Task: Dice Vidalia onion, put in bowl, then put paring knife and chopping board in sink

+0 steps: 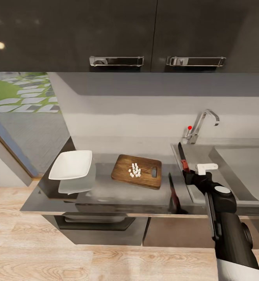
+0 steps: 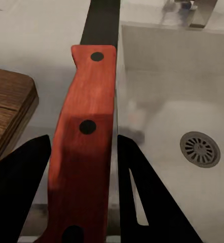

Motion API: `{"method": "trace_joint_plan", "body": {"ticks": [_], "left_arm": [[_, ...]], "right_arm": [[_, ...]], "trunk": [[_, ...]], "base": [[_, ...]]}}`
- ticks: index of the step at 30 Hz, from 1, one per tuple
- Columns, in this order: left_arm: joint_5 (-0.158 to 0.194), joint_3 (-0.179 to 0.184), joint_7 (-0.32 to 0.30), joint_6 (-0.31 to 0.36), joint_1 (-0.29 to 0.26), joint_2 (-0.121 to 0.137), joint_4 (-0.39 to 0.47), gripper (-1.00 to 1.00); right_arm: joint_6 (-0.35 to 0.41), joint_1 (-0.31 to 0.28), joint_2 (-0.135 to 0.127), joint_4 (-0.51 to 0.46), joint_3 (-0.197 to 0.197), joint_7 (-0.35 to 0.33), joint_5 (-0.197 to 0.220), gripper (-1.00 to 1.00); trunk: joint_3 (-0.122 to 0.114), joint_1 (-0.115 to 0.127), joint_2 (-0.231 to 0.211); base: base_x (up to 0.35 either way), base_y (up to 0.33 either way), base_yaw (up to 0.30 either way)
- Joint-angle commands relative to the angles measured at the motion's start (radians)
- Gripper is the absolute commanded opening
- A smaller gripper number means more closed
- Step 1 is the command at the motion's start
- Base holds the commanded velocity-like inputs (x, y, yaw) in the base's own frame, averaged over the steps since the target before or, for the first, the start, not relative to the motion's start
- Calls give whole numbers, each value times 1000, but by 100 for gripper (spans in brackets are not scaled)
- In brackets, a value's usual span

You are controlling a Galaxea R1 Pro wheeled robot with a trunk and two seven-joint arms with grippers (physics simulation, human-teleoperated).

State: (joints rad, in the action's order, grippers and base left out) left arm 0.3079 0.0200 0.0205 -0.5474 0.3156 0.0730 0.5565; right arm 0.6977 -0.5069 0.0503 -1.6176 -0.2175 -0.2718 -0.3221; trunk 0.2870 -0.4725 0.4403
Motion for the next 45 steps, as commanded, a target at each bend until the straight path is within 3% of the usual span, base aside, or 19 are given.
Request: {"method": "trace_joint_plan", "body": {"ticks": [1, 5, 9, 17, 27, 31, 45], "left_arm": [[3, 3, 2, -2, 0, 1, 3, 100], [3, 1, 2, -5, 0, 7, 3, 100], [4, 0, 2, -3, 0, 15, -3, 100], [5, -2, 0, -4, 0, 16, -18, 100], [5, 0, -1, -5, 0, 16, -20, 100], [5, 0, 0, -5, 0, 16, -19, 100], [5, -2, 1, -3, 0, 16, -20, 100]], "right_arm": [[3, -1, -1, -1, -5, -16, -10, -100], [3, -1, -9, 2, -55, -27, -11, -100], [3, -1, -12, 5, -75, -28, -11, -100], [5, -1, -11, 33, -76, -27, -9, -100], [0, -1, -12, 209, -78, -21, -9, -100], [-69, -1, -13, 291, -80, -18, -11, -100], [-87, -1, -14, 309, -80, -17, -11, -100]], "trunk": [[2, -1, 2], [2, -1, 2], [2, -1, 2], [2, -1, 2], [11, -1, 2], [17, -1, 2], [39, -1, 2]], "base": [[0, 0, 0], [26, -14, 0], [176, -160, 0], [218, -212, 0], [30, -23, 0], [13, -15, 0], [47, -161, 0]]}}
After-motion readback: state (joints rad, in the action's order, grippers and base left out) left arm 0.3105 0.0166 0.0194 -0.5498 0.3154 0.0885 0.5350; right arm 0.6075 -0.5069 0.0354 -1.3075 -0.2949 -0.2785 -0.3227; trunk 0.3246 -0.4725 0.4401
